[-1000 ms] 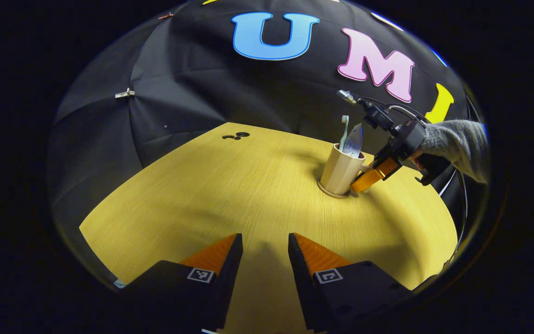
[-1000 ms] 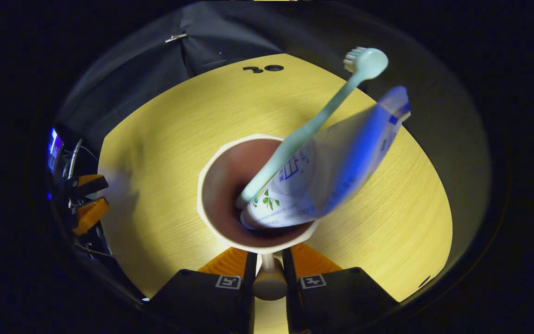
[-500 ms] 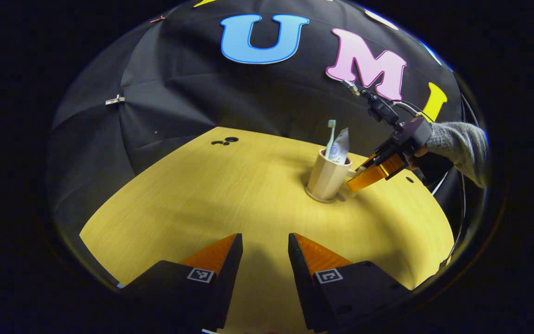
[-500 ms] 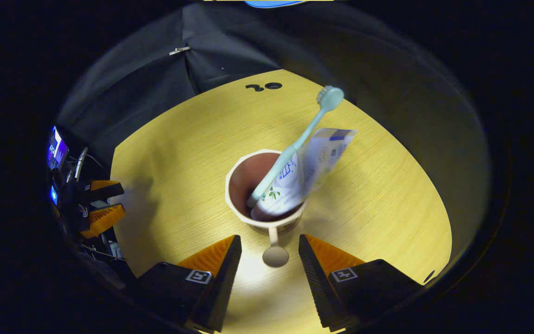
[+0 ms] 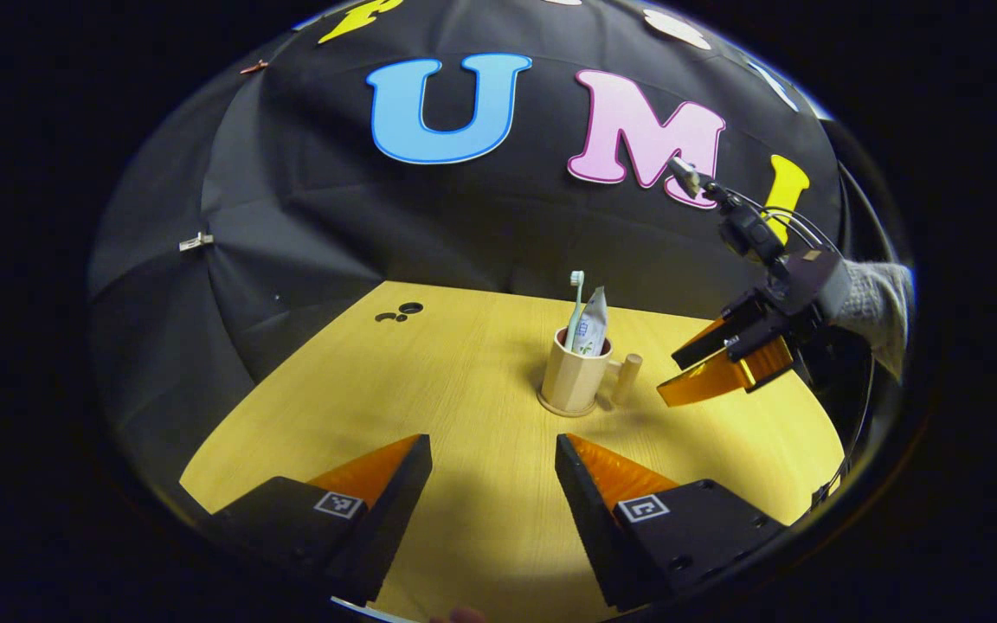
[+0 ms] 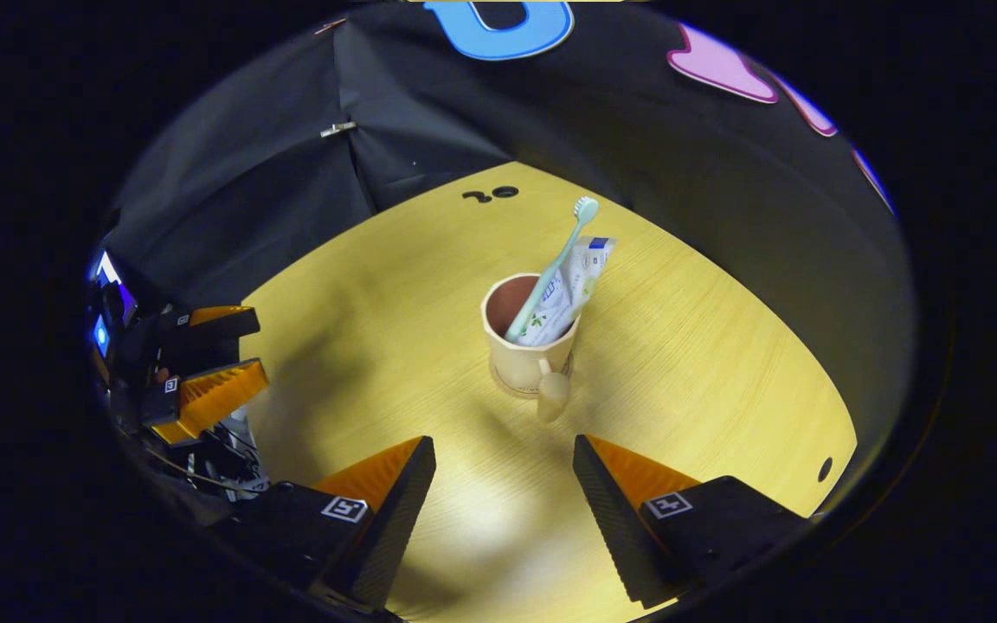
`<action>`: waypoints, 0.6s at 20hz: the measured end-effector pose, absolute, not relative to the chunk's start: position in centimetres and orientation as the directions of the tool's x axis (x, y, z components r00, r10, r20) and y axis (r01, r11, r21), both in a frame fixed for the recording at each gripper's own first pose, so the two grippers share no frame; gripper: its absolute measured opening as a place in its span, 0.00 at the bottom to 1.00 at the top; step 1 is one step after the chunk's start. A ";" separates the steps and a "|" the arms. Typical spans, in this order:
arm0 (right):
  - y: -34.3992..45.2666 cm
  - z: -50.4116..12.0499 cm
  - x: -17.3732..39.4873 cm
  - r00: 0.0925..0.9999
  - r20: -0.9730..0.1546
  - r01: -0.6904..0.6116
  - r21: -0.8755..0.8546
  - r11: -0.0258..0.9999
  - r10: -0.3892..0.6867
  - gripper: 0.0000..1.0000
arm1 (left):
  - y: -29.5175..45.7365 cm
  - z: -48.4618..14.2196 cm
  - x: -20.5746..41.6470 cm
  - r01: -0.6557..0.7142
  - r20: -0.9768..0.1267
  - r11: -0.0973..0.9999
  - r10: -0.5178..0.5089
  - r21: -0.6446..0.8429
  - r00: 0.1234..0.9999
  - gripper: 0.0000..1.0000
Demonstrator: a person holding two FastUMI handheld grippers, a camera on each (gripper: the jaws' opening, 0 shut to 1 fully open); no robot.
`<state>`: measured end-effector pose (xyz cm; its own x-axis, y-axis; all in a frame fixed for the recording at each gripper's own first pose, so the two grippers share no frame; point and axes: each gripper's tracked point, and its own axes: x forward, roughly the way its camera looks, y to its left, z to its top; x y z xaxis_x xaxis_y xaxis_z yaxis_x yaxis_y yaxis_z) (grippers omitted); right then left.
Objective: Put the toothbrush and toothpaste on the desktop into the cup, then pick up the cup and place it on the coaster on the desktop.
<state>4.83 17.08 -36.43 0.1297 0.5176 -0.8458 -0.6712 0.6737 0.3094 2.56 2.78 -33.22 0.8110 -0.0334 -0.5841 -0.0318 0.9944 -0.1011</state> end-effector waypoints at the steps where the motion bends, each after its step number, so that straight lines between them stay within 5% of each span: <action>1: 17.1 -35.3 3.9 0.145 -0.834 -0.654 0.323 0.684 0.533 0.98 | 2.6 -32.7 2.5 -0.025 -0.584 0.995 -0.037 -0.098 0.811 0.91; 12: 15.0 -27.0 -3.1 0.394 -0.746 -0.518 0.302 0.800 0.536 0.98 | 0.2 -27.2 0.3 0.036 -0.573 0.992 -0.098 -0.119 0.814 0.92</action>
